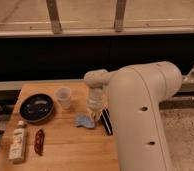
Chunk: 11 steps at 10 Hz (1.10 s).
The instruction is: Wipe the white sponge on the table
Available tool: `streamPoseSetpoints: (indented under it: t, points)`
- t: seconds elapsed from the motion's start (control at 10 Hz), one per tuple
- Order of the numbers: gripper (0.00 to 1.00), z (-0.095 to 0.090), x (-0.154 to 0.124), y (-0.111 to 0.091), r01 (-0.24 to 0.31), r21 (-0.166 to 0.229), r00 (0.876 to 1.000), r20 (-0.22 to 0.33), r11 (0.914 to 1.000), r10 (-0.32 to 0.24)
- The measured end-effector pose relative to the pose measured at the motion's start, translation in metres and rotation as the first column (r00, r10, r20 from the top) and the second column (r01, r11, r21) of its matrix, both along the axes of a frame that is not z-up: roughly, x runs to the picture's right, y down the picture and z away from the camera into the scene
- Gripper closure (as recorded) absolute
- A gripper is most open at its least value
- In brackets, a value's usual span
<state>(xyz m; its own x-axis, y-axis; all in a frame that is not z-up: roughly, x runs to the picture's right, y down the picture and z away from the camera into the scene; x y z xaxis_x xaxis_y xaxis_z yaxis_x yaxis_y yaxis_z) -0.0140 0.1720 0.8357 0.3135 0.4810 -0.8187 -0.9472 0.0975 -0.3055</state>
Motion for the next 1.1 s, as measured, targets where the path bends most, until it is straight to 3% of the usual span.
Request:
streamPoseSetpoints:
  t: [0.3, 0.6, 0.9, 1.1]
  points:
    - [1.0, 0.014, -0.048, -0.02, 0.054, 0.008, 0.997, 0.06, 0.9985, -0.055]
    - [1.0, 0.009, -0.107, -0.031, 0.157, 0.042, 0.974, 0.158, 0.9868, -0.161]
    - [1.0, -0.021, -0.137, -0.006, 0.221, 0.076, 0.947, 0.221, 0.9723, -0.233]
    - [1.0, -0.037, -0.131, 0.011, 0.227, 0.081, 0.945, 0.224, 0.9705, -0.24]
